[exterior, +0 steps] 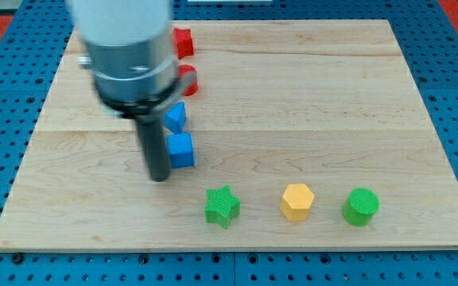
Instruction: Slide the yellow heart to the left of the green star
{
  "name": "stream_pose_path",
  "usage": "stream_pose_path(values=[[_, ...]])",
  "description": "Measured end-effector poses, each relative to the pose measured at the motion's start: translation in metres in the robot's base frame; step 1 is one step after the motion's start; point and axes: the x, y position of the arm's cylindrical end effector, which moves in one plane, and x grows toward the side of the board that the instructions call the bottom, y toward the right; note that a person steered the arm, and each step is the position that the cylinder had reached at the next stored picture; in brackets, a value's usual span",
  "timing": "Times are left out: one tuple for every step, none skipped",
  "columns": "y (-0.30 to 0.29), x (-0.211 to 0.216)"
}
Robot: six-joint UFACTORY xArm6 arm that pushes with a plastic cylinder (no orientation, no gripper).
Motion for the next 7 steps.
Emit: stream_pose_path(values=[[-0.074, -0.012], [-0.122, -0.074], [-0.146, -0.137], [-0.148, -0.178], [-0.104, -0.246], [-0.063, -0.258], [-0.055, -0.202]])
